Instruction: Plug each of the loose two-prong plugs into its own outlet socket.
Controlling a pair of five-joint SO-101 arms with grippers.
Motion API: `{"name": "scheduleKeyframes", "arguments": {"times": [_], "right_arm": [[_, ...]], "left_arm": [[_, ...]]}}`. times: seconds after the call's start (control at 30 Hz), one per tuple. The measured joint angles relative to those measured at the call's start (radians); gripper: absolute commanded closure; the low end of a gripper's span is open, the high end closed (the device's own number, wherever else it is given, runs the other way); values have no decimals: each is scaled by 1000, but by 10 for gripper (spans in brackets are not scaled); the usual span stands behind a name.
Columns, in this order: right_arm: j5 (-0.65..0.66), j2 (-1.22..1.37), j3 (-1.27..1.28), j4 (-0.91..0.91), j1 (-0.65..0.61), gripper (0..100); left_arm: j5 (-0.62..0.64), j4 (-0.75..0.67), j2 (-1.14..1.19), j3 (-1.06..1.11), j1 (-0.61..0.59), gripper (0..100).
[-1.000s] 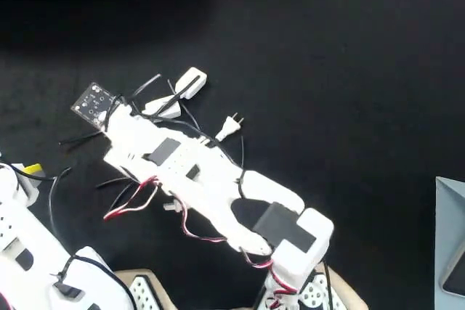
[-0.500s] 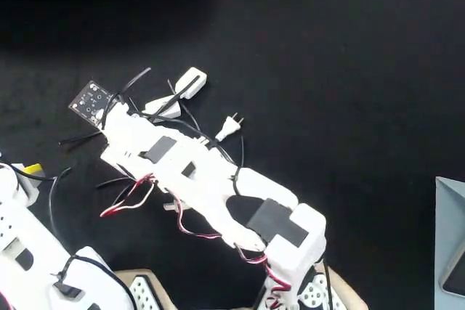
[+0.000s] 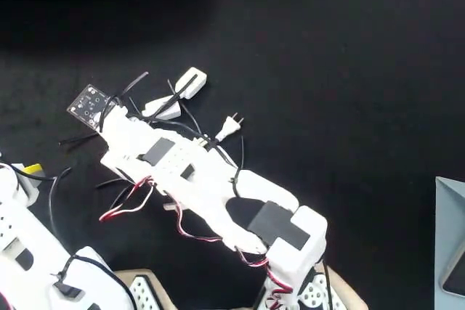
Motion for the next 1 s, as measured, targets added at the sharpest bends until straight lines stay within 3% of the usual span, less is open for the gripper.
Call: {"name": "scheduleKeyframes", "arguments": {"times": [0.2,1.0], "right_arm": [[2,58,2,-44,0,986],[38,100,-114,169,0,986]], "left_arm": [[0,0,0,0,0,676],[0,6,0,0,-5,676]]}}
